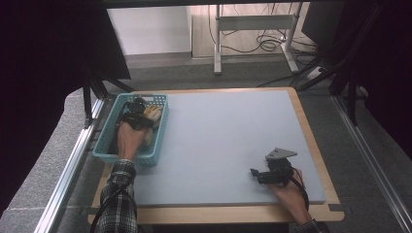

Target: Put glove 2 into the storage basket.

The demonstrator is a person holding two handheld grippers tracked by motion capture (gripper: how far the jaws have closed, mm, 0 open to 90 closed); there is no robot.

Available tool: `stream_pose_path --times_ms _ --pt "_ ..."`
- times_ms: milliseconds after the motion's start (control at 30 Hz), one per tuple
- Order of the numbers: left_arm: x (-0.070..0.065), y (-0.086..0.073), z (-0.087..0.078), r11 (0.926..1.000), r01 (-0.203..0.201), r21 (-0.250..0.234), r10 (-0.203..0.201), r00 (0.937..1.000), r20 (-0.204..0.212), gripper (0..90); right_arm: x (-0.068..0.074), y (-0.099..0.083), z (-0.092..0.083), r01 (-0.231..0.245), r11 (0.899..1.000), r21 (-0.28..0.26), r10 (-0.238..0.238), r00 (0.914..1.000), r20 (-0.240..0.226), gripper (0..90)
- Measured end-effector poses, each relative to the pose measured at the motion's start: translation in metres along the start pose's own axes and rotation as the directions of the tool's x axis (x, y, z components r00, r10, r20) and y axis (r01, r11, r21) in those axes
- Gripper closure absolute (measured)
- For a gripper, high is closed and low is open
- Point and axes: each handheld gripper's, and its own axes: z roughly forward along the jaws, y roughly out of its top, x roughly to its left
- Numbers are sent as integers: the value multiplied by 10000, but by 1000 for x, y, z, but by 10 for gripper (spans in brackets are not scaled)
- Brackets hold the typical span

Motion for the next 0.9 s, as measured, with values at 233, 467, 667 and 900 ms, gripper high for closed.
stream_pose_path --times_ms 233,467,667,900 --pt "1 3 15 9981 208 572 -239 9983 525 419 0 0 0 8 10000 2 -8 10000 -2 175" --pt "9 0 18 9937 752 829 -861 9869 1363 123 0 0 0 12 10000 1 -12 10000 -1 175" --pt "15 2 -18 9973 736 -43 -721 9855 1535 82 0 0 0 12 10000 7 -12 10000 6 175" --pt "29 -9 -48 9941 505 -965 -466 9980 422 555 0 0 0 12 10000 4 -12 10000 6 175"
